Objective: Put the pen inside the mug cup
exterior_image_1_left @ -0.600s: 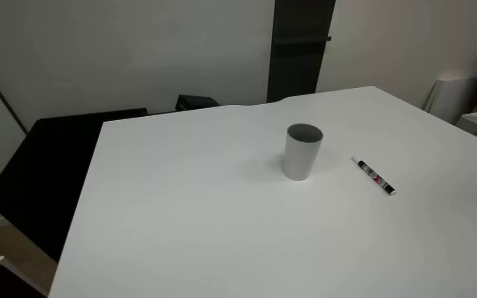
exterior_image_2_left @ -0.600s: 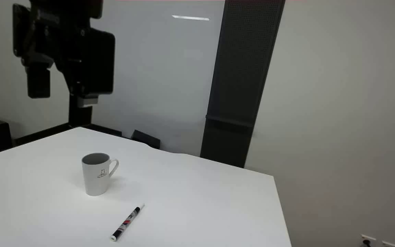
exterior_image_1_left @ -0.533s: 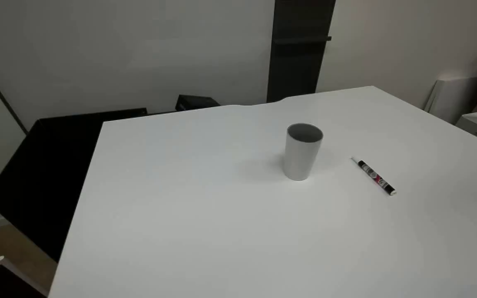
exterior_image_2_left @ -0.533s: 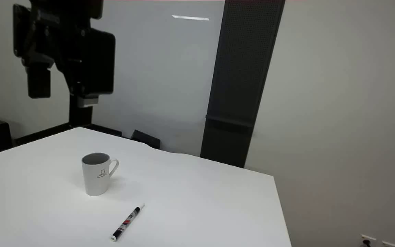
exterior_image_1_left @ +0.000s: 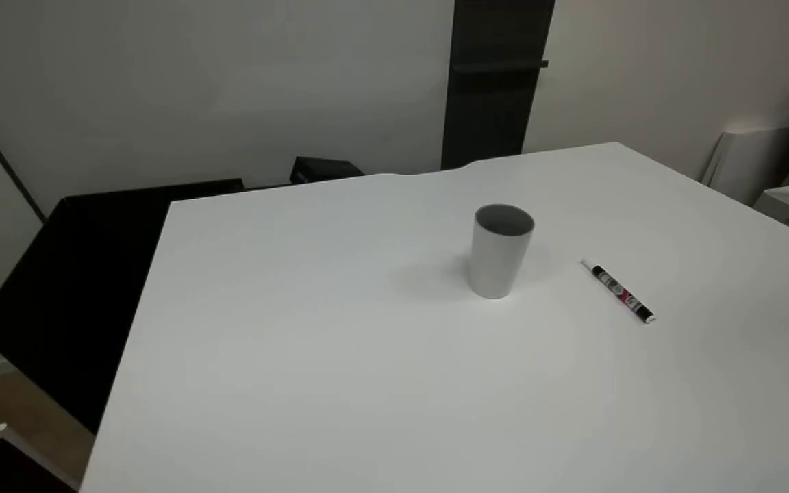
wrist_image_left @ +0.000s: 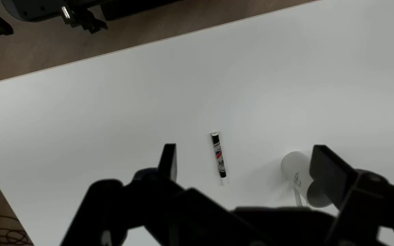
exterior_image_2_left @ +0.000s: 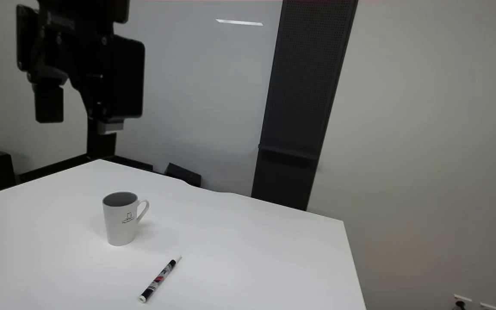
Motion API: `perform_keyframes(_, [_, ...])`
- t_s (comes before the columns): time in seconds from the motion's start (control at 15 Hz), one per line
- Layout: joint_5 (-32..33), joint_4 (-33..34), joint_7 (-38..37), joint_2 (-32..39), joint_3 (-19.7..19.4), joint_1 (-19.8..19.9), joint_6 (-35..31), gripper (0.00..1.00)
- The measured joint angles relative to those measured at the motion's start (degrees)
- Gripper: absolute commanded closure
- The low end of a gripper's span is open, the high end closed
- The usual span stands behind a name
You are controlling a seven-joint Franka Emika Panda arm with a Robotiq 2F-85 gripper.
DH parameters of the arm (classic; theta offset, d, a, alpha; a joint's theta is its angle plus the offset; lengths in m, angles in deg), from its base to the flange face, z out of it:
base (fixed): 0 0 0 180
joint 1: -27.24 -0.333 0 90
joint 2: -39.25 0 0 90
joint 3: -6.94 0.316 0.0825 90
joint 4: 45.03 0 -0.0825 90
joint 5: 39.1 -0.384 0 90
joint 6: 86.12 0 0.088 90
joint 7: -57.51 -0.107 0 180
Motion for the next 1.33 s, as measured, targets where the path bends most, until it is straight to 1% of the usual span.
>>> perform_keyframes(0.4, [0.01,0.00,0.83,0.37,0.01,0.00,-0.17,0.00])
perform_keyframes(0.6, [0.08,0.12,2.67,3.61,0.14,-0.03,-3.26,0.00])
perform_keyframes(0.93, [0.06,2.16,3.99,14.35,1.14,-0.74,-11.35,0.00])
perform_keyframes(1.33, [-0.13,8.23,4.75,30.44,3.40,-3.03,-20.01,0.00])
